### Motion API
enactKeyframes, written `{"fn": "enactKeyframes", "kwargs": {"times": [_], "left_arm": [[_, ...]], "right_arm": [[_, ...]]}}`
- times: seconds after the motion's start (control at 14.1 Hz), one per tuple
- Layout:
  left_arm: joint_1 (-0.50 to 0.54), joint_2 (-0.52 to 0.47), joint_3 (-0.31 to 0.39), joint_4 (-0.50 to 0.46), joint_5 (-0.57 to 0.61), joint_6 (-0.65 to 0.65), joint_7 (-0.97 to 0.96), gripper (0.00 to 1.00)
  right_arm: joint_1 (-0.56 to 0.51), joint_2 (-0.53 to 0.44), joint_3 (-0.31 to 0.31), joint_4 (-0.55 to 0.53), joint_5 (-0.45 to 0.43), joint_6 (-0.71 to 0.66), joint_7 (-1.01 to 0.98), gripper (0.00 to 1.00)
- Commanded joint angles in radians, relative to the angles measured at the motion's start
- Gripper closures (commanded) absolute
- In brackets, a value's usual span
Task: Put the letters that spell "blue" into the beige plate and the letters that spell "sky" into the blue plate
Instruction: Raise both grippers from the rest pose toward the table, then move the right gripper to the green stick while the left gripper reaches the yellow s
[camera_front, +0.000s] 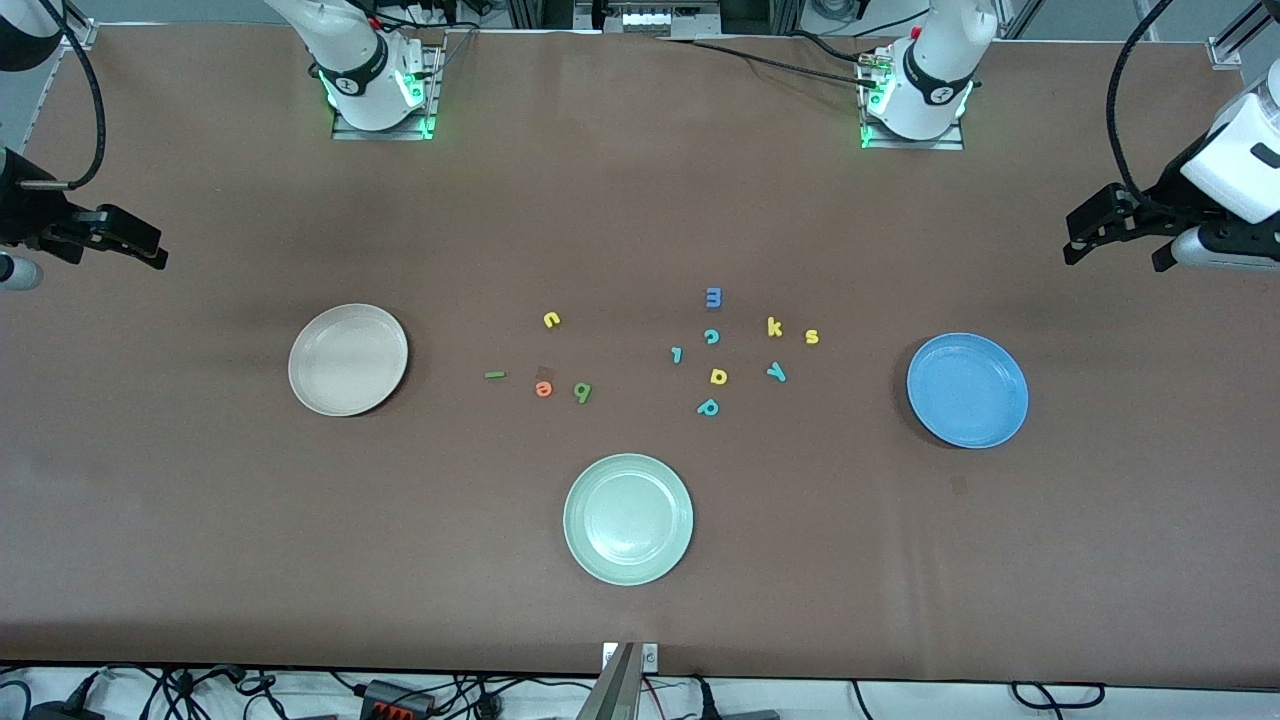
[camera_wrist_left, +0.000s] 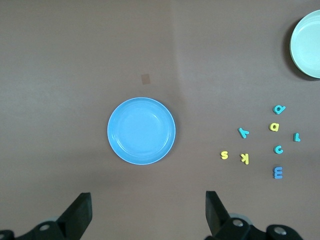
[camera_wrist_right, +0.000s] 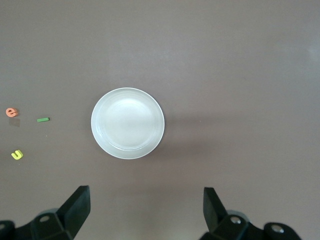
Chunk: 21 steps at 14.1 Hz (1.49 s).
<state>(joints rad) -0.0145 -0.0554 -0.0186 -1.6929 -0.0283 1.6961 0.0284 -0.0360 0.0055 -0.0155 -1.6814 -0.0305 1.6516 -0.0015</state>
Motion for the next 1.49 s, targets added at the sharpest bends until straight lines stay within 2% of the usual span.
{"fn": "enactKeyframes", "kwargs": {"times": [0.0, 0.21, 0.5, 0.64, 1.06, 1.28, 1.42], "left_arm": [[-0.002, 0.006, -0.001, 0.025, 0.013, -0.023, 0.008, 0.0], [-0.005, 0.006, -0.003, 0.027, 0.013, -0.039, 0.01, 0.0], [-0.007, 0.015, -0.003, 0.028, 0.008, -0.059, 0.008, 0.0], [-0.019, 0.063, -0.004, 0.045, 0.007, -0.102, 0.014, 0.0], [-0.062, 0.178, -0.003, 0.168, -0.004, -0.171, 0.024, 0.0], [-0.065, 0.238, -0.003, 0.159, -0.007, -0.165, -0.005, 0.0], [-0.088, 0.255, -0.004, 0.121, -0.009, -0.147, -0.099, 0.0]], "right_arm": [[-0.005, -0.006, 0.011, 0.006, -0.002, -0.025, -0.009, 0.0], [0.025, 0.01, 0.014, -0.004, 0.004, -0.029, -0.006, 0.0], [0.122, 0.073, 0.014, -0.027, 0.023, -0.016, -0.005, 0.0], [0.151, 0.109, 0.012, -0.027, 0.096, -0.009, 0.0, 0.0], [0.257, 0.215, 0.012, -0.032, 0.106, 0.089, 0.011, 0.0], [0.323, 0.286, 0.012, -0.032, 0.107, 0.16, 0.043, 0.0], [0.375, 0.341, 0.012, -0.032, 0.106, 0.223, 0.124, 0.0]]}}
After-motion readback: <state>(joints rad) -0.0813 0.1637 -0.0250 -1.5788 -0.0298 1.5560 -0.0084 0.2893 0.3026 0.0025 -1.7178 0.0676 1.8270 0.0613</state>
